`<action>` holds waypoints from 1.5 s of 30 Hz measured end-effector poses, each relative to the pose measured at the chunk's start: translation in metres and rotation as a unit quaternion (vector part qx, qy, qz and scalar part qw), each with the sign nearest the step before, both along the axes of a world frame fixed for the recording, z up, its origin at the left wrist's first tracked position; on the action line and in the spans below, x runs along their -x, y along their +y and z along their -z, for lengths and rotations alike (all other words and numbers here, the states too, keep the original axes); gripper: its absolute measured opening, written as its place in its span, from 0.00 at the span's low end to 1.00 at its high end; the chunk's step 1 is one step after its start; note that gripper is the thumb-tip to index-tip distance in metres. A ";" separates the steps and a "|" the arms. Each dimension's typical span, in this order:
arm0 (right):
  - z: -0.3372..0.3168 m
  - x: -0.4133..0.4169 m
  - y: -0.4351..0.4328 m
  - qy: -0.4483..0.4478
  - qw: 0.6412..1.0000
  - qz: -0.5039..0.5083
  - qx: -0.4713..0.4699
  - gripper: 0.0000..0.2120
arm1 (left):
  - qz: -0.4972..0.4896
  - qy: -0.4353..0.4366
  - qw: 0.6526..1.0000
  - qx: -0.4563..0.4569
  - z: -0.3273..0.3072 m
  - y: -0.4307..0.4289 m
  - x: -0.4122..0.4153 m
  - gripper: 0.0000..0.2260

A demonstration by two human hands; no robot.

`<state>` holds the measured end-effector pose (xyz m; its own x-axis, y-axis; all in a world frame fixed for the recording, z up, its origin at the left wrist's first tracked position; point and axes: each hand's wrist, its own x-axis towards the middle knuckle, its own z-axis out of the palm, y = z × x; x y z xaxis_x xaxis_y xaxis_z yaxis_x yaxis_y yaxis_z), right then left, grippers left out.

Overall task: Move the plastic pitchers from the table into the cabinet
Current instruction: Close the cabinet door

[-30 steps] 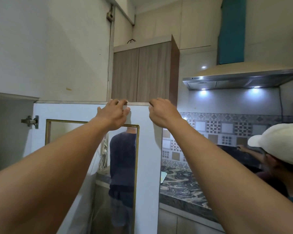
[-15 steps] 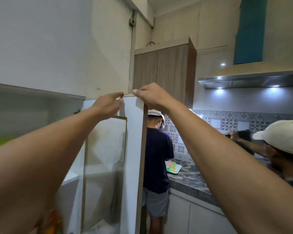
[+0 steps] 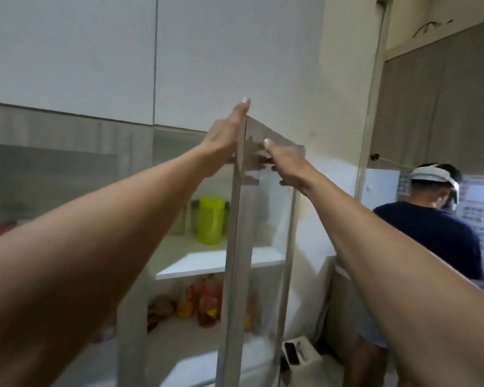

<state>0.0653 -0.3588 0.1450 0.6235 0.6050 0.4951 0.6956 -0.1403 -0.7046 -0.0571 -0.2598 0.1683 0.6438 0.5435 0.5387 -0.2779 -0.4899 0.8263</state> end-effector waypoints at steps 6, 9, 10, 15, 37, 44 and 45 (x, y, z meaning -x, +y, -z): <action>0.014 -0.001 0.106 -0.102 0.992 -0.034 0.071 0.40 | -0.230 0.006 0.955 -0.187 0.023 0.087 0.017 0.23; 0.018 -0.014 0.151 -0.108 0.991 -0.021 0.079 0.48 | -0.295 0.039 0.918 -0.263 0.031 0.132 0.015 0.33; 0.017 -0.020 0.163 -0.118 0.989 -0.014 0.087 0.48 | -0.312 0.048 0.906 -0.281 0.032 0.144 0.011 0.37; 0.016 -0.056 0.196 -0.195 0.974 -0.007 0.115 0.43 | -0.432 0.140 0.816 -0.357 0.034 0.181 -0.011 0.37; 0.037 -0.171 0.271 -0.226 0.964 0.002 0.138 0.45 | -0.516 0.259 0.731 -0.364 0.082 0.287 -0.122 0.37; 0.038 -0.181 0.275 -0.223 0.964 -0.008 0.144 0.44 | -0.507 0.275 0.739 -0.349 0.081 0.295 -0.126 0.37; 0.038 -0.180 0.275 -0.224 0.964 -0.007 0.143 0.44 | -0.505 0.278 0.739 -0.348 0.080 0.295 -0.126 0.37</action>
<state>0.2457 -0.0836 0.1070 0.3765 0.7641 0.5239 0.9244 -0.2723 -0.2671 0.0684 0.0350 0.0879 0.3268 0.6137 0.7187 0.8077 -0.5762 0.1248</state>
